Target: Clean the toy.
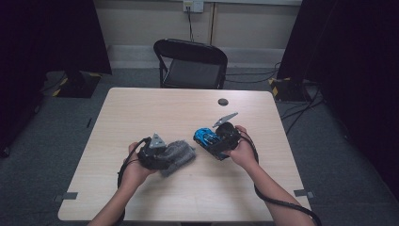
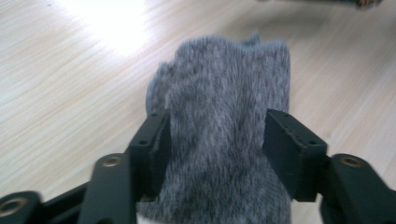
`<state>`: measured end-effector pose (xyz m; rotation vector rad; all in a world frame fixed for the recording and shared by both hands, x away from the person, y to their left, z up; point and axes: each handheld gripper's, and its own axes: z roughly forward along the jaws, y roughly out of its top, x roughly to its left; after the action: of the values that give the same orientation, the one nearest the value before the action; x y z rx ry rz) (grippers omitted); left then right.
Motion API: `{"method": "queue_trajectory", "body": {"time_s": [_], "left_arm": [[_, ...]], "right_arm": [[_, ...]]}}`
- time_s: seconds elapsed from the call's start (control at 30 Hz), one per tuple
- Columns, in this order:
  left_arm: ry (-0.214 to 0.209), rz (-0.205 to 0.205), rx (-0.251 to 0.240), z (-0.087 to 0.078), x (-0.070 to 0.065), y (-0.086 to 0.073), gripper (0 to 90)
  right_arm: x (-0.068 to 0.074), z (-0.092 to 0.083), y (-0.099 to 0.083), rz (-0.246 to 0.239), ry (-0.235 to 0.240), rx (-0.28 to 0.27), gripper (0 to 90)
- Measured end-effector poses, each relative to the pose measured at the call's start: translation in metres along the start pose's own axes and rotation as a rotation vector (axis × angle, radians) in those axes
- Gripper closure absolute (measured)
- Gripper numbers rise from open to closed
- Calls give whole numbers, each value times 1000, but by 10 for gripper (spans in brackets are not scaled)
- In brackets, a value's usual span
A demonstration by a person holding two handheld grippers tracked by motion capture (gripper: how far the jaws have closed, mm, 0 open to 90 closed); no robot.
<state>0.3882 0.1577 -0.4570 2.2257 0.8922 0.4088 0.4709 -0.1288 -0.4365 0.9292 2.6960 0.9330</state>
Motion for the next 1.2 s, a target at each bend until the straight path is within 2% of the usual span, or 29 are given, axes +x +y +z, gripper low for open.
{"method": "queue_trajectory", "body": {"time_s": [0.13, 0.2, 0.23, 0.27, 0.33, 0.4, 0.43, 0.47, 0.6, 0.67, 0.7, 0.73, 0.93, 1.03, 1.1, 1.2], "left_arm": [[3, 0, 62, 10, 3, -14, 330], [-17, -15, 76, 14, 5, -18, 314], [-15, 0, 76, 16, 4, -19, 323], [-22, 4, 79, 18, 4, -19, 350], [-45, -15, 87, 19, 3, -17, 481], [-37, -38, 119, 19, 2, -12, 698], [-34, -39, 129, 19, 2, -9, 732], [-23, -45, 128, 20, 4, -6, 750], [46, -78, 74, 19, 12, 8, 773], [41, -103, 46, 19, 16, 16, 774], [40, -104, 38, 20, 15, 20, 774], [44, -86, 31, 20, 14, 25, 774], [-3, -47, -9, 25, -1, 39, 773], [-43, -58, -17, 27, -9, 41, 775], [-49, -43, -18, 29, -13, 43, 776], [-58, -40, -18, 30, -18, 45, 777]], "right_arm": [[3, 1, 2, -4, 6, -5, 287], [5, 1, 3, -4, 10, -7, 287], [6, 1, 3, -6, 15, -9, 287], [7, 1, 4, -9, 15, -12, 287], [9, 1, 6, -14, 17, -12, 287], [10, 0, 8, -17, 23, -15, 287], [11, -1, 9, -17, 22, -23, 287], [13, -2, 10, -15, 24, -22, 287], [18, -7, 15, -33, 35, -32, 287], [21, -9, 17, -36, 38, -40, 287], [22, -9, 18, -43, 39, -44, 287], [23, -9, 19, -47, 36, -42, 287], [27, -4, 22, -50, 41, -41, 287], [29, 0, 21, -49, 28, -36, 287], [28, 1, 22, -40, 41, -36, 287], [27, 3, 23, -29, 38, -32, 287]]}}
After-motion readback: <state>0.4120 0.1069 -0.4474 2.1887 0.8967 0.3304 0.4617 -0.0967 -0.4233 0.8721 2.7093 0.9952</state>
